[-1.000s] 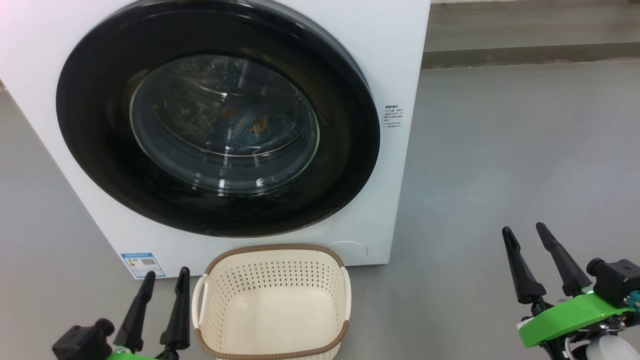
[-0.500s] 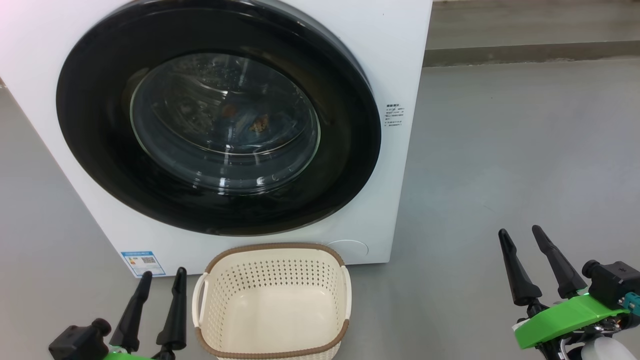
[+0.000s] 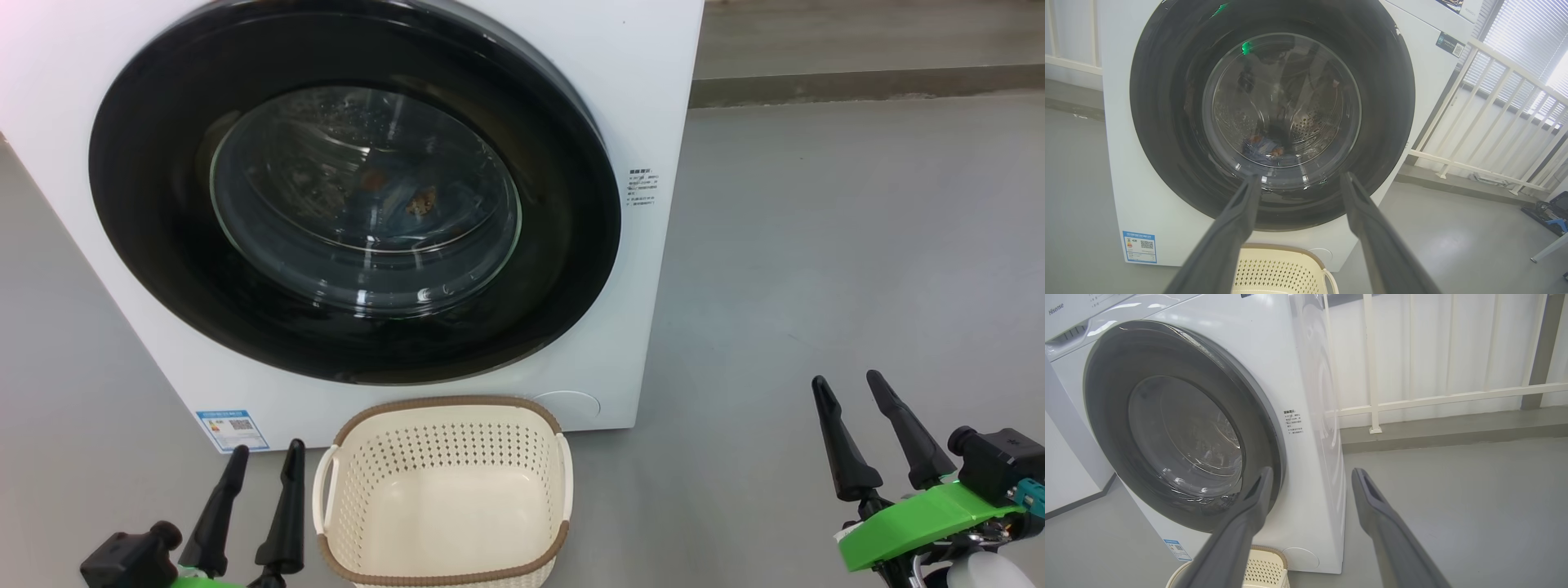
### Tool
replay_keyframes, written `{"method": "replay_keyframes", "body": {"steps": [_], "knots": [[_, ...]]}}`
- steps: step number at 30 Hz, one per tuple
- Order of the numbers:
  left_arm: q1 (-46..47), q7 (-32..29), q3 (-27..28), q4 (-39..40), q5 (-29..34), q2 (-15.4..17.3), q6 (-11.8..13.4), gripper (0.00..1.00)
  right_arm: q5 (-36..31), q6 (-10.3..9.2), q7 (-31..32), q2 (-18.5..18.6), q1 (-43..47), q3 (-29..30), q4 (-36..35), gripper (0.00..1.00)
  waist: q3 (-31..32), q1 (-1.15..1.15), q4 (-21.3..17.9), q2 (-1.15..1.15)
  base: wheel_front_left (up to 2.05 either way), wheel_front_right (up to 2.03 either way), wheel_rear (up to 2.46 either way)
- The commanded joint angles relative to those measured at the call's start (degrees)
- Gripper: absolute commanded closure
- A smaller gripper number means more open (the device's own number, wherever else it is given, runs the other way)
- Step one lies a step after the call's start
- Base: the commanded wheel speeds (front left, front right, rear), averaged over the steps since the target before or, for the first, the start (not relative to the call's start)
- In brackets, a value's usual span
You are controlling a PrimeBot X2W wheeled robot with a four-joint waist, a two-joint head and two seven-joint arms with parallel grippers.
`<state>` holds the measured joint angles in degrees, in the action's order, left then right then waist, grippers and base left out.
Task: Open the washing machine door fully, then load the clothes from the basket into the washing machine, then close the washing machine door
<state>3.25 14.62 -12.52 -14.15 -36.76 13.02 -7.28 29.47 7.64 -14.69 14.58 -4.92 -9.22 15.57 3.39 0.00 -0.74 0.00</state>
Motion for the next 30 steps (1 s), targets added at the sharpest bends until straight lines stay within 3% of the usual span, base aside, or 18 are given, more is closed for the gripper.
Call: {"method": "replay_keyframes", "body": {"steps": [1,28,29,30], "knots": [[2.0,0.4,1.9,0.9,-0.4,1.2,-0.2,0.0,0.7,-0.15,-0.3,0.8,-0.2,-1.1,-1.1,0.0,0.0,0.0,0.0,0.0,0.0,0.0,0.0],[1.9,0.4,2.0,0.5,-1.0,0.8,-0.2,0.0,0.4,-0.15,-0.3,0.3,0.2,-0.9,-1.0,0.0,0.1,0.0,0.4,0.0,0.0,0.0,0.0],[1.9,0.4,1.8,0.4,-1.3,0.9,-0.2,1.0,0.4,-0.15,-0.3,0.3,0.2,-0.9,-1.0,1.0,0.1,0.0,0.4,0.0,0.0,0.0,0.0],[0.0,0.0,-0.1,-0.8,-0.8,-0.1,0.0,1.0,0.0,0.01,0.0,-0.5,0.9,0.0,0.5,1.0,0.1,0.0,0.4,0.0,0.0,0.0,0.0]]}}
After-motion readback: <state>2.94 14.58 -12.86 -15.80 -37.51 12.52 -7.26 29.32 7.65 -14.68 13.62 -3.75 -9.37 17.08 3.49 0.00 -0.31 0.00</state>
